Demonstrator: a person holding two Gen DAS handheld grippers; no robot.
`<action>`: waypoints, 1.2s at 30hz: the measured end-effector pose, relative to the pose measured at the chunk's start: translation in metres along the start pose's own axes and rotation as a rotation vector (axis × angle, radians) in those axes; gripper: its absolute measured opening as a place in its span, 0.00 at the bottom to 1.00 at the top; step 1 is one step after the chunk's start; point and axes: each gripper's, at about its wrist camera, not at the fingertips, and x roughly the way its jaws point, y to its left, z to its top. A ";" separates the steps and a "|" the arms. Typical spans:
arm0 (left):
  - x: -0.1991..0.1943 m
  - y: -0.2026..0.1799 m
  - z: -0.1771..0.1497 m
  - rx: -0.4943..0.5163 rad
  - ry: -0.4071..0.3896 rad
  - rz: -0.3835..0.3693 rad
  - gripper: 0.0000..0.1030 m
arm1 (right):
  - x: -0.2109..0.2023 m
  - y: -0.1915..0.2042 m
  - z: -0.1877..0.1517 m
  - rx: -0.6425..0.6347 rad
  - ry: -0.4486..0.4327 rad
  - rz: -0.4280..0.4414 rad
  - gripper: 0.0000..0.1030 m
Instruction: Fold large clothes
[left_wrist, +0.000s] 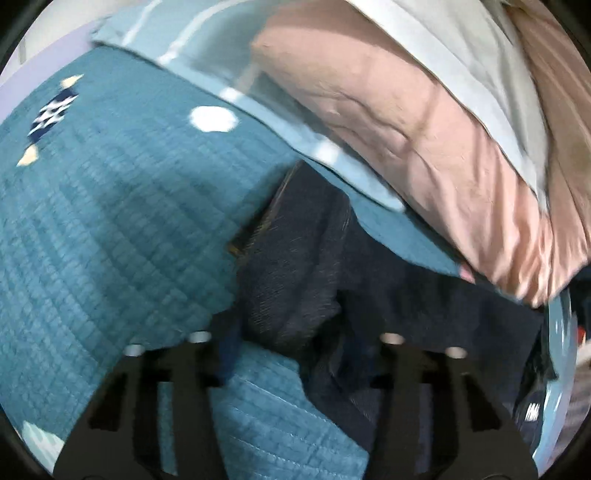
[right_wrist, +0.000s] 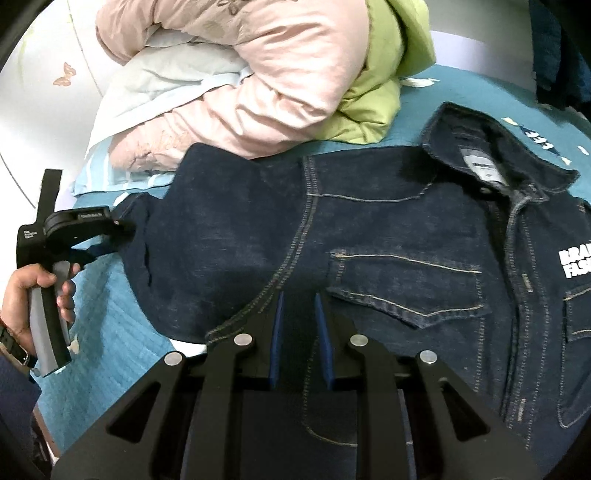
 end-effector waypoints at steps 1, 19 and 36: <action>0.004 0.000 0.000 0.001 0.029 -0.007 0.40 | 0.001 0.002 0.000 -0.005 0.001 0.001 0.18; -0.206 -0.103 -0.058 0.264 -0.336 -0.267 0.30 | 0.044 -0.006 0.005 0.120 0.141 0.183 0.05; -0.105 -0.401 -0.184 0.483 -0.105 -0.363 0.31 | -0.131 -0.257 -0.069 0.240 -0.011 -0.171 0.08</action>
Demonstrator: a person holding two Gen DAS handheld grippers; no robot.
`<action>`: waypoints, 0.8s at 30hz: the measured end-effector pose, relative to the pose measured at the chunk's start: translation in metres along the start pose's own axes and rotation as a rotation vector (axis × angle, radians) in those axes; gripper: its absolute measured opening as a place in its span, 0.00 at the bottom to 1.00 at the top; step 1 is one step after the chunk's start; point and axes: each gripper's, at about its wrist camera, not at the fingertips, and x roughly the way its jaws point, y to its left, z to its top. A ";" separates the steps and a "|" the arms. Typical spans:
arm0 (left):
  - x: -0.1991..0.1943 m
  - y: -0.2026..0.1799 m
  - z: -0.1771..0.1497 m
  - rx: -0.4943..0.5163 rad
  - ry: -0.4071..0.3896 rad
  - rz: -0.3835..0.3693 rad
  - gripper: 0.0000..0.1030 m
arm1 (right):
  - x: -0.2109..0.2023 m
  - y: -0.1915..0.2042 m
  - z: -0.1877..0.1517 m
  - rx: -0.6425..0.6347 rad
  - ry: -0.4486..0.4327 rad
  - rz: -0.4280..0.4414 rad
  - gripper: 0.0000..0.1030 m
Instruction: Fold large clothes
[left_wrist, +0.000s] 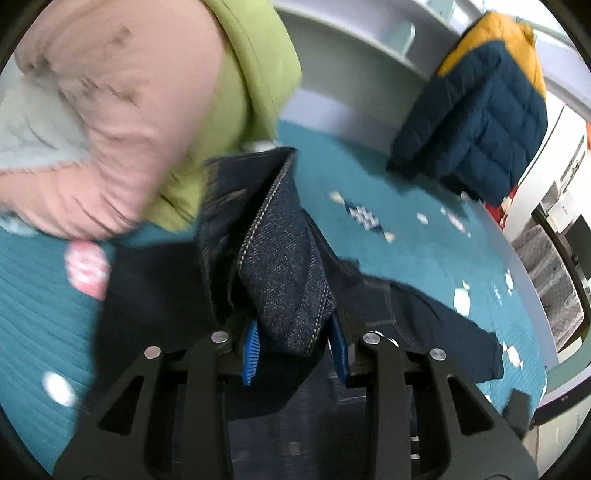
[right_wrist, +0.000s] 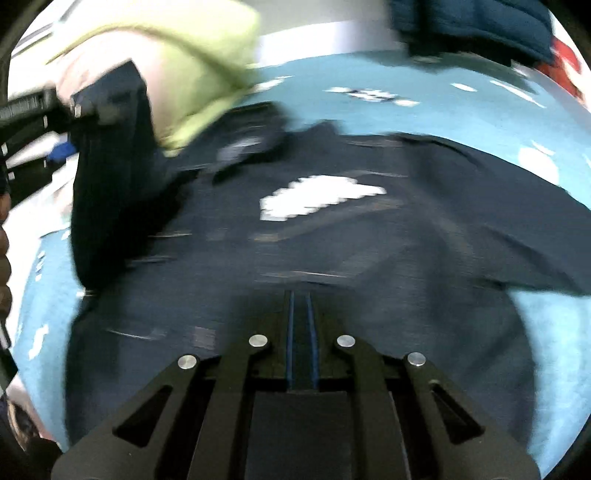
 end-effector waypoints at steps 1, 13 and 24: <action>0.011 -0.007 -0.004 0.003 0.014 0.007 0.31 | -0.003 -0.017 -0.004 0.023 -0.004 -0.015 0.08; 0.124 -0.058 -0.075 0.233 0.226 0.204 0.73 | -0.030 -0.111 -0.030 0.161 -0.040 -0.052 0.08; 0.084 -0.040 -0.064 0.080 0.183 -0.089 0.87 | -0.061 -0.163 -0.030 0.312 -0.127 -0.049 0.08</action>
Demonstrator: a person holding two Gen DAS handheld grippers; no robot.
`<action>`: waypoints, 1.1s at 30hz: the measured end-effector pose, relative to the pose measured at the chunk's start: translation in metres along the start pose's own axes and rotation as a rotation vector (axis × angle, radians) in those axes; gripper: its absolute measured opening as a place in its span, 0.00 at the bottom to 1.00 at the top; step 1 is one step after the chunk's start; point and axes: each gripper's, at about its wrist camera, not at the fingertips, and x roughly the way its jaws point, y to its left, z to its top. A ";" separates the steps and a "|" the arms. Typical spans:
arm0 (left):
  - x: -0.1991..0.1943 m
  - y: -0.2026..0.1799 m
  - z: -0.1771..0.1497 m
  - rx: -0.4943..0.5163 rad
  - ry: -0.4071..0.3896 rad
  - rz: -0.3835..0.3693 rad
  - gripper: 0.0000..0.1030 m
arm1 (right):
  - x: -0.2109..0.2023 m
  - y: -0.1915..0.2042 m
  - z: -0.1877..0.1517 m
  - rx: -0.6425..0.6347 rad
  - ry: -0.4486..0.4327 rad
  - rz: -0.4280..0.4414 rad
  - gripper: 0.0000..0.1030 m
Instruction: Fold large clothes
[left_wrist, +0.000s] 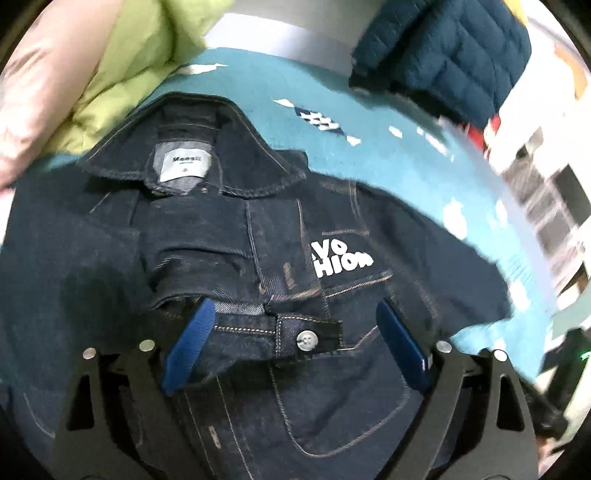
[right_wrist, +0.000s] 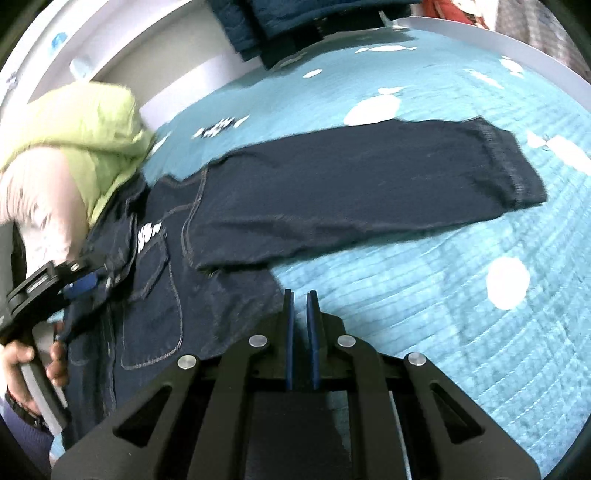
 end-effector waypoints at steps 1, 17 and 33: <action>-0.003 -0.002 0.001 -0.004 -0.008 0.000 0.87 | -0.003 -0.007 0.004 0.027 -0.013 -0.007 0.08; 0.075 -0.121 -0.025 0.390 0.056 0.085 0.53 | -0.026 -0.125 0.040 0.549 -0.186 -0.094 0.39; 0.099 -0.117 -0.032 0.413 0.121 0.105 0.53 | -0.014 -0.153 0.068 0.675 -0.252 0.018 0.15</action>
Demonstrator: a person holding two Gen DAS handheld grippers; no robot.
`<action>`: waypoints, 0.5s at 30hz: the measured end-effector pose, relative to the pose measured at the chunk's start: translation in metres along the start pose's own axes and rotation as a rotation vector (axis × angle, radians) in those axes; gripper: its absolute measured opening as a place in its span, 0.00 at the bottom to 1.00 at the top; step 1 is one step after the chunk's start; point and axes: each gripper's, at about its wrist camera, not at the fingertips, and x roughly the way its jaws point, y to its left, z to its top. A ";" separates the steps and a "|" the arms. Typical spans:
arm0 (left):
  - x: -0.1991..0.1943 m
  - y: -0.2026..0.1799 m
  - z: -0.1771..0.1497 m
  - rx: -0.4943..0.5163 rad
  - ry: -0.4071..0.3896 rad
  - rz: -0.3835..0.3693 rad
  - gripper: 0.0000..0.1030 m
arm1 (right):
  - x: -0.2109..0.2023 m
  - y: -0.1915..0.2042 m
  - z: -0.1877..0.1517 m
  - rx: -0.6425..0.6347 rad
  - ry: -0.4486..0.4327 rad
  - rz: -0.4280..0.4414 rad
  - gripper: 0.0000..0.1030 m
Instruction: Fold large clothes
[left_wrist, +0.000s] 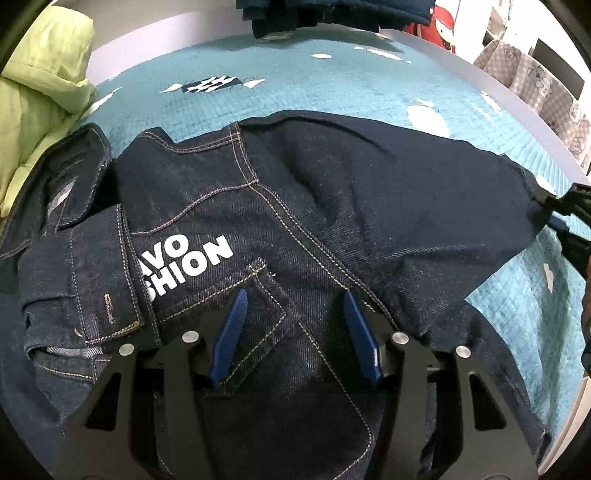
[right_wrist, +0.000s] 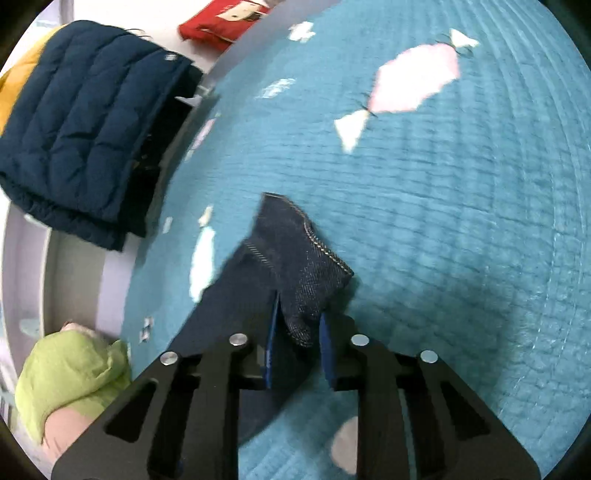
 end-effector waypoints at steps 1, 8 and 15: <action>-0.001 0.001 0.000 -0.002 0.000 -0.003 0.53 | -0.007 0.010 0.000 -0.036 -0.011 0.019 0.14; -0.053 0.021 0.005 -0.086 -0.142 -0.130 0.54 | -0.048 0.105 -0.023 -0.265 -0.041 0.171 0.14; -0.129 0.110 -0.009 -0.191 -0.241 0.014 0.55 | -0.070 0.207 -0.102 -0.482 0.015 0.304 0.14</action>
